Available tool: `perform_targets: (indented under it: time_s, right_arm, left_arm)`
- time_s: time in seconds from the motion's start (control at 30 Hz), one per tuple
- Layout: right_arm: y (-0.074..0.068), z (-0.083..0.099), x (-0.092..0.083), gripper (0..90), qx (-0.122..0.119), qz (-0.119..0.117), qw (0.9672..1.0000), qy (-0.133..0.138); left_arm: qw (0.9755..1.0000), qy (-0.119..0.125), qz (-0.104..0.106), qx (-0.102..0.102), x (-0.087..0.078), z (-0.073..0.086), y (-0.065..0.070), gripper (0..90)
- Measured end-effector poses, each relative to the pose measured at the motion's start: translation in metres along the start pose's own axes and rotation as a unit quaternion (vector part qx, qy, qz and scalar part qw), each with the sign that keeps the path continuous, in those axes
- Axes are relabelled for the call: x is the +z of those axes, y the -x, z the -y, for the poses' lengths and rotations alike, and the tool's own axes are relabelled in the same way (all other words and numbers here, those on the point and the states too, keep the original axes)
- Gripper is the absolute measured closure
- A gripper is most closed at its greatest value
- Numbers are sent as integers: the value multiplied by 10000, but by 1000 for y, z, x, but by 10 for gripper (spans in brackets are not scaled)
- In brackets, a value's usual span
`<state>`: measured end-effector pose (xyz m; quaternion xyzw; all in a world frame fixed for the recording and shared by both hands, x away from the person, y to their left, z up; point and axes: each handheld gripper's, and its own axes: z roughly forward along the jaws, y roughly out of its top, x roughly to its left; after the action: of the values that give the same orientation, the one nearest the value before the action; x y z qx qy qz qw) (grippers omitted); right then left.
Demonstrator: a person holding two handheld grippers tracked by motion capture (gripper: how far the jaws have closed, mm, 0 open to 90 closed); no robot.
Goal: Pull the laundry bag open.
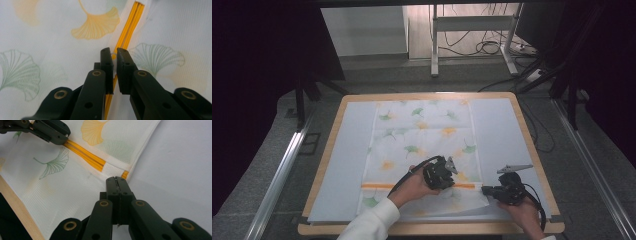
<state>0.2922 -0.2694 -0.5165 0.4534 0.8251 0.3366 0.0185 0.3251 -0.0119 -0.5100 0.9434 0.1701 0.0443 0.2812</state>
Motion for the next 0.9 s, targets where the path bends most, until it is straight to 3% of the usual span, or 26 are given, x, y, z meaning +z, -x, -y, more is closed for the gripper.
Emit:
perform_targets:
  time_s: [0.9]
  right_arm:
    - [0, 0, 0, 896, -14, 7, 10000, 5]
  left_arm:
    - [9998, -24, -113, -162, -15, 25, -7, 849]
